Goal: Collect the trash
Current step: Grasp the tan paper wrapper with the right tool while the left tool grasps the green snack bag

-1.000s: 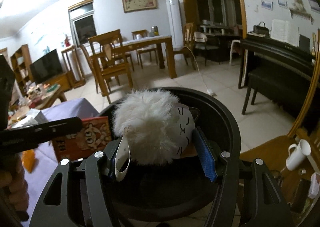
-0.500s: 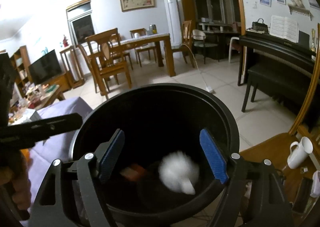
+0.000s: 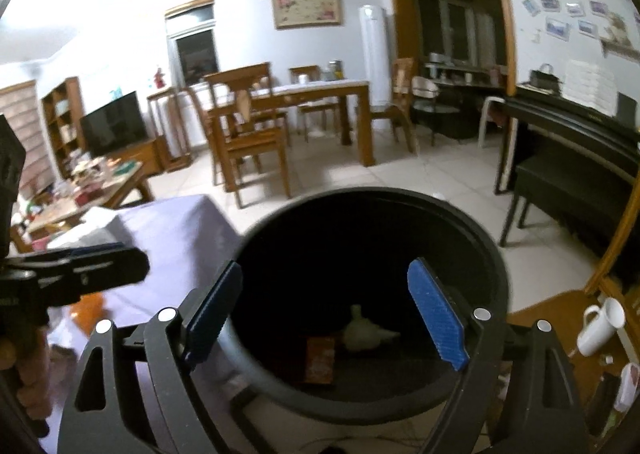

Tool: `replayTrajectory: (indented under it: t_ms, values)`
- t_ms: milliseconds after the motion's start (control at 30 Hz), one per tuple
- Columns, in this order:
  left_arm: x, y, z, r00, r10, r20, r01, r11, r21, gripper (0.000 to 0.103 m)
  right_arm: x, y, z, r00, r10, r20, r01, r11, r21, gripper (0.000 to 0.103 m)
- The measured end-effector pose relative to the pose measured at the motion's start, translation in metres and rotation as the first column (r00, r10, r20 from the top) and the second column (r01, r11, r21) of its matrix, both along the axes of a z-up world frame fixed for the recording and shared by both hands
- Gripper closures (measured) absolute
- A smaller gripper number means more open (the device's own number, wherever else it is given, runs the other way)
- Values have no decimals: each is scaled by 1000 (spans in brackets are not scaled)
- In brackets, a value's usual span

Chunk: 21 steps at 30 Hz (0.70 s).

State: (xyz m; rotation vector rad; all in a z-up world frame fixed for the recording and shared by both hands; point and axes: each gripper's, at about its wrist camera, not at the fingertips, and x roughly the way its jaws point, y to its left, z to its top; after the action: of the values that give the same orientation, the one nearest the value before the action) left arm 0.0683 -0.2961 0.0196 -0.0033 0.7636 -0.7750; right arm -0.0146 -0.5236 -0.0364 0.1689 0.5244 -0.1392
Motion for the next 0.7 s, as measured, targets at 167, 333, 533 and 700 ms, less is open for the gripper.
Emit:
replayTrajectory:
  t_ms: [167, 333, 533, 700]
  values:
    - [-13, 45, 9, 998, 56, 33, -56, 998, 4, 18, 8, 47, 20, 995, 98, 5, -98, 995, -11, 14]
    - [-18, 107, 16, 986, 157, 59, -157, 988, -12, 18, 20, 105, 37, 973, 231, -5, -231, 973, -28, 13]
    - [-21, 210, 9, 944, 324, 56, -325, 946, 1, 18, 37, 185, 49, 906, 423, -21, -423, 906, -8, 7]
    - [-32, 283, -3, 928, 362, 91, -372, 920, 122, 11, 45, 256, 49, 802, 590, -91, -591, 806, 18, 7]
